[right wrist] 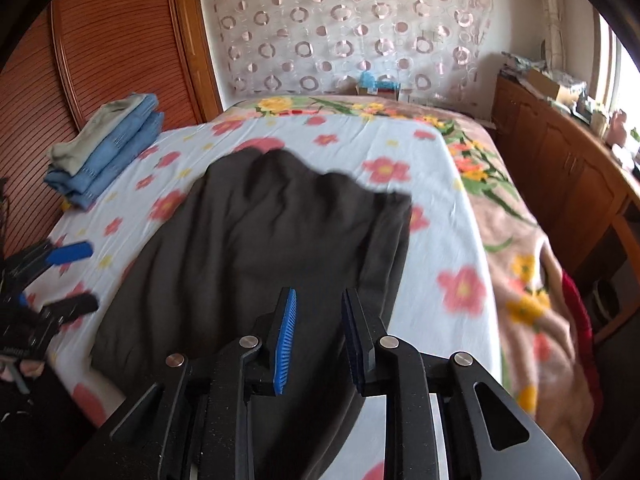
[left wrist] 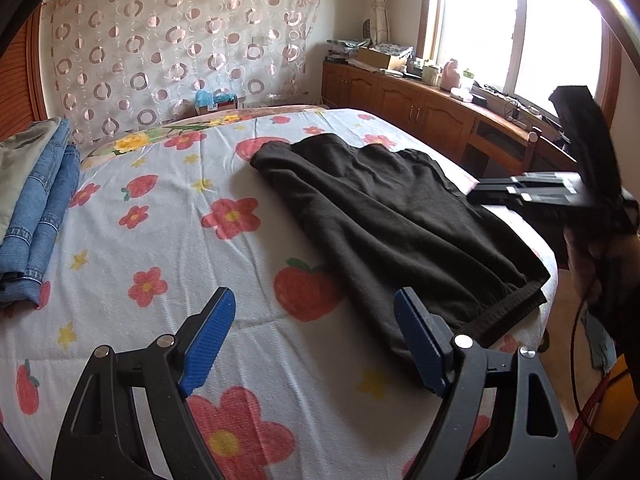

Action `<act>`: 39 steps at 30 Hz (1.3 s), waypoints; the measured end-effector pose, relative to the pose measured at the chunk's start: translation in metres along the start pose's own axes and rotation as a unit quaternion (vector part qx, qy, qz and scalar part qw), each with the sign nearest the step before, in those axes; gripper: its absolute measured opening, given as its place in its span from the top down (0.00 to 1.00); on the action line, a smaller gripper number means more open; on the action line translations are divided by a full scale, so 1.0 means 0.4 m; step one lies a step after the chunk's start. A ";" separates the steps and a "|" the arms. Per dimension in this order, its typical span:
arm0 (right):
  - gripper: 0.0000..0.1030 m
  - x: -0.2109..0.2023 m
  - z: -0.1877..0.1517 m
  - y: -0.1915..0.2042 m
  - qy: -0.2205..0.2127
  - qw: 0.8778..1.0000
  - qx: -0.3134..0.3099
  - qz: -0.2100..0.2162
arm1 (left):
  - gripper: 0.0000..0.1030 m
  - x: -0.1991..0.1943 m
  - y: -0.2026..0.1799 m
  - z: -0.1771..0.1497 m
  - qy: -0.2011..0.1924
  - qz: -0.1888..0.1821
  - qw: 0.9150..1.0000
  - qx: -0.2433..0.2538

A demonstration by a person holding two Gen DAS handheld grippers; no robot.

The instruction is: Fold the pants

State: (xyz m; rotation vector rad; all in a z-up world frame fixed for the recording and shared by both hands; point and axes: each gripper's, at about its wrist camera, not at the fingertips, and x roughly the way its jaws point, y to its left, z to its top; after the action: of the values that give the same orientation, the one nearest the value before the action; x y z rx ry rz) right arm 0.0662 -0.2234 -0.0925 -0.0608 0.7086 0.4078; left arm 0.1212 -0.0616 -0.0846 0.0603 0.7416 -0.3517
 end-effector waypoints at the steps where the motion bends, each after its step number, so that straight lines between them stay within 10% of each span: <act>1: 0.76 -0.008 -0.014 -0.001 0.003 1.000 0.003 0.001 | 0.20 0.001 -0.002 -0.001 0.001 -0.001 1.000 0.001; 13: 0.62 -0.131 -0.087 0.005 -0.002 0.999 0.023 -0.031 | 0.23 -0.002 -0.046 -0.013 0.013 -0.027 0.999 0.015; 24: 0.62 -0.204 -0.154 0.031 -0.010 0.998 0.046 -0.028 | 0.61 -0.010 -0.085 -0.041 0.033 -0.066 0.997 0.022; 39: 0.62 -0.187 -0.165 0.039 0.003 0.999 0.050 -0.014 | 0.63 0.002 -0.096 -0.069 0.056 -0.086 0.995 0.005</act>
State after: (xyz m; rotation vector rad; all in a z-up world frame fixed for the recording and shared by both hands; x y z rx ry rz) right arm -0.0317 -0.2473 -0.0934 0.0236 0.7317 0.3451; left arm 0.0911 -0.0931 -0.1029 0.0254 0.8579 -0.5202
